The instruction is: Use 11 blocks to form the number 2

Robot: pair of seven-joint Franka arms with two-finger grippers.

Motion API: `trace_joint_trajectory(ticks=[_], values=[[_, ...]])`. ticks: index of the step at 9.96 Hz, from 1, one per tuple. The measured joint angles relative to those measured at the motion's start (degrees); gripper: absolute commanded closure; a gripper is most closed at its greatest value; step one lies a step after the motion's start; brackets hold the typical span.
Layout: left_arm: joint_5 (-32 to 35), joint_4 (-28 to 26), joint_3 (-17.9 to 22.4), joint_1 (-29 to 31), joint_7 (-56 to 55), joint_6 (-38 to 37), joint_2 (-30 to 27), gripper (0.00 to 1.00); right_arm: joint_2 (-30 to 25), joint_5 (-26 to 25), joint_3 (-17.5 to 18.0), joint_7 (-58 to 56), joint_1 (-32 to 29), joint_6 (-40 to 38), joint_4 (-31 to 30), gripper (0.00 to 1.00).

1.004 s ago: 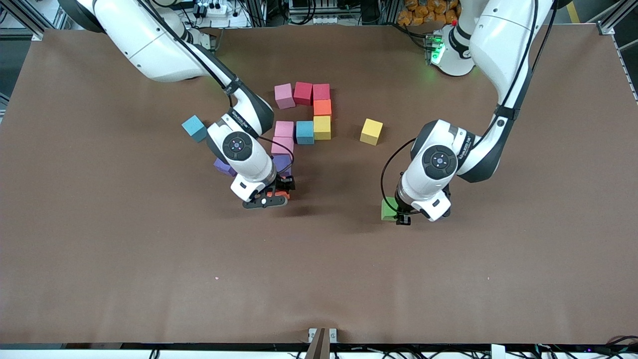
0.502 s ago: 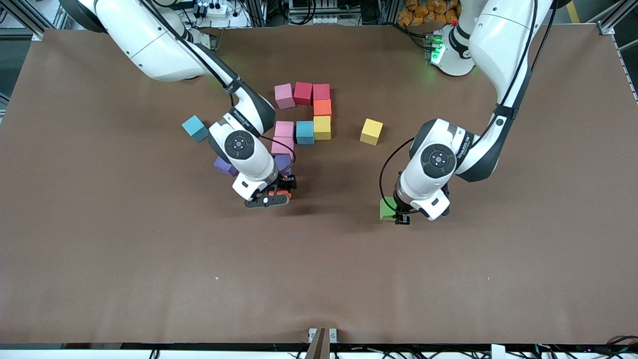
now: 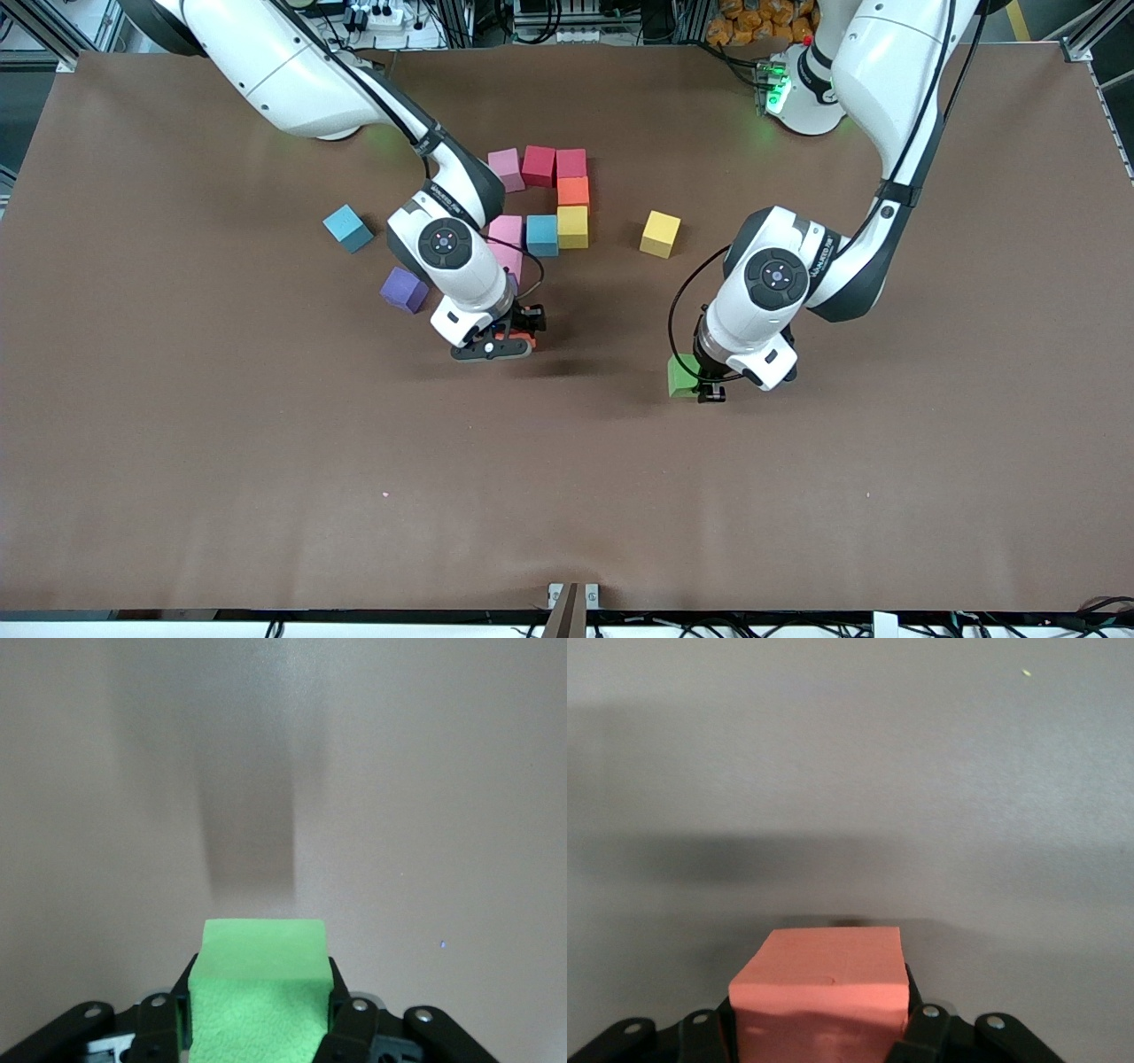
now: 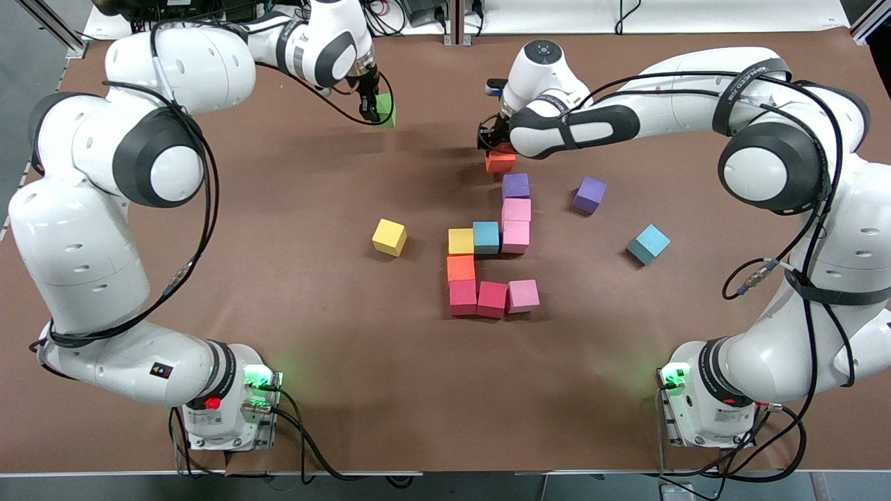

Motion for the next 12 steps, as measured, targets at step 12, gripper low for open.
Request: trace_joint_trajectory(ticks=[12], values=[[0.00,0.03,-0.06,-1.60,-6.75,0.00,0.00,1.00,0.41,-4.18,0.00,-43.98,5.32,-0.22,1.84,0.74]])
